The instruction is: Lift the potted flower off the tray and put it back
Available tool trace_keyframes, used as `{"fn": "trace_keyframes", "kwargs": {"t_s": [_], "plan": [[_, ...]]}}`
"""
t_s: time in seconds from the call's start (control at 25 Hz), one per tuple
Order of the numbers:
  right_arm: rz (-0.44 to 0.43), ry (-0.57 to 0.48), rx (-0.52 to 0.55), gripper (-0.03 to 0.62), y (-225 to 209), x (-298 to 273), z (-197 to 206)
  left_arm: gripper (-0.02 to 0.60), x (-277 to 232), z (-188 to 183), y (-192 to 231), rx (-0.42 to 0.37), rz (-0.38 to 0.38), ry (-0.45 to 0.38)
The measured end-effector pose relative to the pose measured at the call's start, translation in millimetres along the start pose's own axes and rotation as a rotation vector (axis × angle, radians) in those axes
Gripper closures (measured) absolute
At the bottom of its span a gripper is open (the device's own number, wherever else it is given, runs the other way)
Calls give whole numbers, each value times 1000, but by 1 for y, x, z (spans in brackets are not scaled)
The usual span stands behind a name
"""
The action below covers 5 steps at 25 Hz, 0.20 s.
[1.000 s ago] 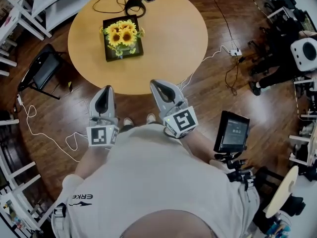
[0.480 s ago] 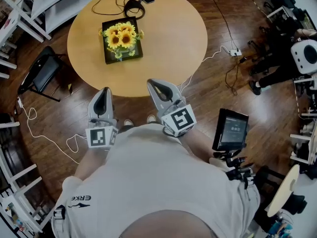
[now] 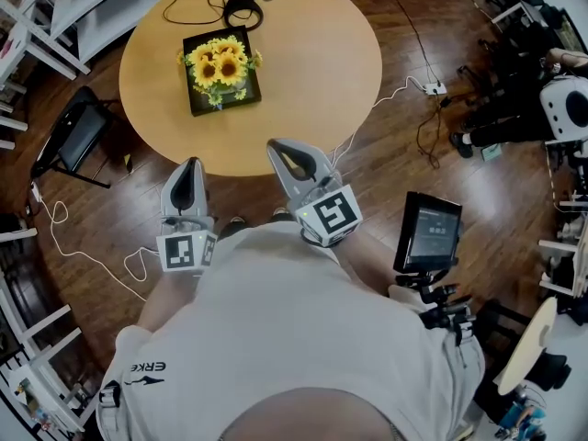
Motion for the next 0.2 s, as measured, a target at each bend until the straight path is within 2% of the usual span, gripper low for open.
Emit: {"fn": "trace_keyframes", "kwargs": {"t_s": [0.2], "plan": [[3, -5, 14, 582, -1, -4, -6, 580, 0, -3, 6, -9, -12, -20]]}}
Point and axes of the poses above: the fingertips, and each gripper's own axes: x backward along the fingers, y to its left, z out of its underside, the point moved 4 cm from there along x, backward along the fingers, and after that the axes turned 12 degrees about y, right-handed, at the moved point
